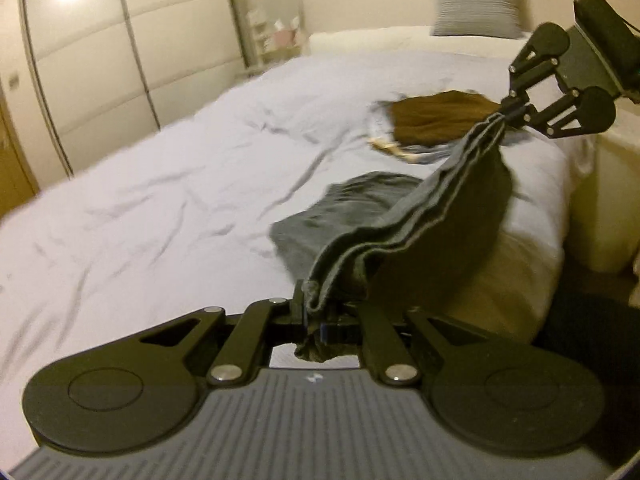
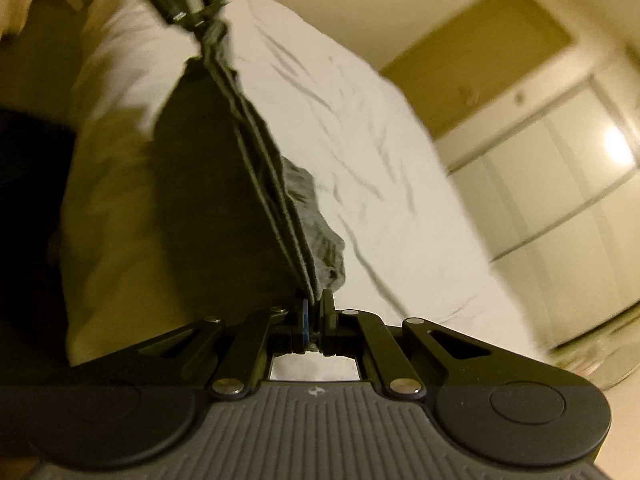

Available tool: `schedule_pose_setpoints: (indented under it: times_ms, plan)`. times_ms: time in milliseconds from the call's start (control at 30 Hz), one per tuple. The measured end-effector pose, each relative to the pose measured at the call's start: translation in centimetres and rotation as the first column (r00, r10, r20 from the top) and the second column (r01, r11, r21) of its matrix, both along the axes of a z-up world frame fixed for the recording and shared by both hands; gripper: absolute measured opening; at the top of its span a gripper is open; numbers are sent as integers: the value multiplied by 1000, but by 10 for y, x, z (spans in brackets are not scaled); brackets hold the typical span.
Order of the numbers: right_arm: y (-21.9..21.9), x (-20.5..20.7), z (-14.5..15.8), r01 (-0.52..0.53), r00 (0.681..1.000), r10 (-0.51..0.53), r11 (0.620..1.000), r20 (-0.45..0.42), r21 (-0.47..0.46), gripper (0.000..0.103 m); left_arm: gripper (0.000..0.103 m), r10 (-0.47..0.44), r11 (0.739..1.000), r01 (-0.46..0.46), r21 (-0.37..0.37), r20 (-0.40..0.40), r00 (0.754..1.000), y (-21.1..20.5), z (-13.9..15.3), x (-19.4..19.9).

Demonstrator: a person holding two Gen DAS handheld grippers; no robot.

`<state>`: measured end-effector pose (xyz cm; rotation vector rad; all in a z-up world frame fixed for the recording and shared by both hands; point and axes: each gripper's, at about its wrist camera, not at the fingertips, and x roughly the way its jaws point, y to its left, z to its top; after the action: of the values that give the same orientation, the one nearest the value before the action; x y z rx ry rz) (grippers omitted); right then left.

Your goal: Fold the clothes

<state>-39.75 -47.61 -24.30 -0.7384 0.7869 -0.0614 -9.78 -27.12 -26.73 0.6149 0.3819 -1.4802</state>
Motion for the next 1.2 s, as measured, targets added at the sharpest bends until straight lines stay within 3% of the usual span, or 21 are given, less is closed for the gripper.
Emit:
schedule_pose_setpoints:
  times_ms: [67, 167, 333, 467, 600, 667, 700, 800, 867, 933, 967, 1033, 1100, 1133, 1167, 1200]
  plan:
    - [-39, 34, -2, 53, 999, -52, 991, -8, 123, 0, 4, 31, 999, -29, 32, -75, 997, -30, -11, 31]
    - [-94, 82, -10, 134, 991, -130, 946, -33, 294, 0, 4, 75, 995, -61, 85, -178, 981, -62, -33, 65]
    - [-153, 120, -41, 247, 969, -209, 815, -131, 525, 0, 4, 126, 986, -81, 143, -336, 933, -86, -61, 103]
    - [-181, 113, -47, 289, 952, -274, 644, -140, 708, 11, 6, 149, 985, -89, 149, -453, 879, -89, -70, 124]
    - [-207, 111, -62, 292, 924, -362, 466, -121, 835, 19, 10, 243, 970, -207, 129, -566, 788, -90, -79, 145]
    - [-215, 113, -69, 315, 893, -435, 419, -116, 851, 21, 10, 269, 963, -236, 134, -571, 775, -92, -84, 147]
    - [-217, 116, -74, 334, 877, -466, 414, -118, 847, 21, 10, 281, 959, -249, 135, -572, 771, -92, -85, 147]
    - [-219, 105, -70, 373, 817, -569, 401, -91, 837, 25, 12, 294, 955, -273, 121, -533, 793, -83, -75, 138]
    - [-213, 92, -63, 341, 809, -585, 382, -60, 859, 37, 14, 302, 951, -288, 108, -509, 806, -74, -66, 133]
    - [-209, 81, -62, 309, 810, -585, 354, -49, 883, 67, 18, 312, 948, -298, 114, -521, 795, -71, -65, 135]
    - [-207, 76, -65, 300, 811, -582, 321, -62, 898, 69, 23, 314, 947, -296, 122, -530, 787, -71, -66, 136]
    - [-204, 67, -75, 285, 809, -579, 238, -100, 929, 69, 32, 314, 948, -290, 135, -556, 769, -74, -70, 138]
    - [-207, 69, -89, 270, 799, -586, 145, -138, 952, 67, 35, 309, 949, -282, 142, -599, 738, -81, -75, 140]
    - [-209, 72, -97, 262, 794, -587, 98, -156, 960, 57, 35, 305, 950, -277, 145, -620, 722, -85, -77, 141]
    - [-210, 74, -103, 249, 794, -584, 60, -169, 967, 46, 32, 309, 948, -282, 145, -618, 723, -86, -78, 140]
    - [-210, 76, -108, 237, 795, -579, 23, -180, 971, 13, 30, 314, 947, -286, 146, -616, 723, -88, -79, 139]
